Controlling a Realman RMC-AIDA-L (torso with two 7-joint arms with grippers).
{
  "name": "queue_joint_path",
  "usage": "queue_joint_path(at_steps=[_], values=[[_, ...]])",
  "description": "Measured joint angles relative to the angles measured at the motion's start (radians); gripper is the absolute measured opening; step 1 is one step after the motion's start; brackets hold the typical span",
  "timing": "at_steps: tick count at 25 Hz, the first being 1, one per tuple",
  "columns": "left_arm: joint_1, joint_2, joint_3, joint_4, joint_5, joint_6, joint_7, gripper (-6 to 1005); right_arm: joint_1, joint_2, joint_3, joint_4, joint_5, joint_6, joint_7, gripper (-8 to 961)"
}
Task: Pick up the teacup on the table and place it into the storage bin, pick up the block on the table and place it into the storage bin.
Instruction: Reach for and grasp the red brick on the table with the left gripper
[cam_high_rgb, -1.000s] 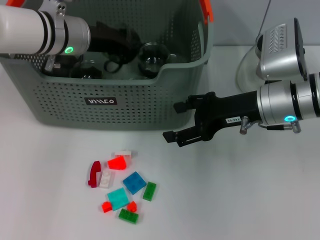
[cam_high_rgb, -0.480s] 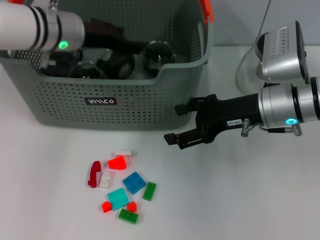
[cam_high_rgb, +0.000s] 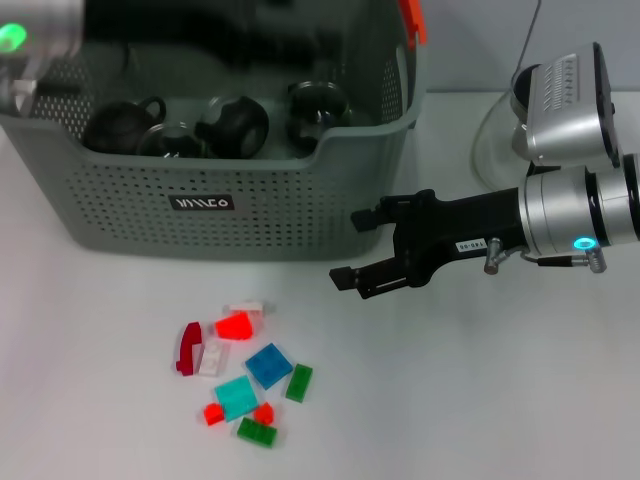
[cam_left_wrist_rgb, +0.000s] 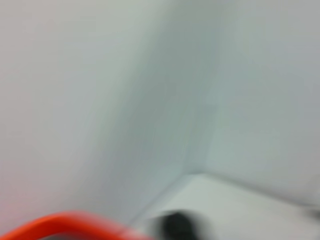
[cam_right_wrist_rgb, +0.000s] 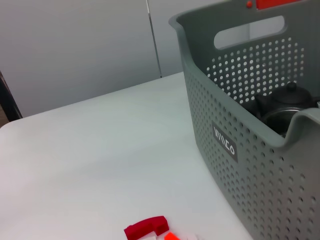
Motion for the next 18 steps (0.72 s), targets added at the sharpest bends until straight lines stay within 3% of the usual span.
queue_joint_path(at_steps=[3, 5, 7, 12, 15, 18], values=[[0.044, -0.005, -0.035, 0.072, -0.094, 0.247, 0.100, 850, 0.000, 0.000, 0.001, 0.000, 0.002, -0.001, 0.000, 945], [0.078, -0.008, -0.031, 0.113, -0.095, 0.323, 0.128, 850, -0.002, -0.001, 0.001, 0.001, 0.006, -0.005, 0.002, 945], [0.122, -0.013, -0.008, 0.164, -0.058, 0.343, 0.150, 850, -0.002, -0.001, 0.001, 0.002, 0.007, -0.009, 0.002, 945], [0.239, -0.065, 0.066, 0.290, 0.148, 0.341, 0.310, 849, 0.003, 0.009, 0.002, 0.007, 0.008, -0.027, 0.013, 945], [0.251, -0.075, 0.124, 0.297, 0.272, 0.336, 0.339, 849, 0.004, 0.016, 0.000, 0.013, 0.006, -0.023, 0.013, 945], [0.222, -0.073, 0.157, 0.251, 0.384, 0.322, 0.331, 848, 0.004, 0.020, 0.002, 0.014, 0.007, -0.019, 0.013, 945]])
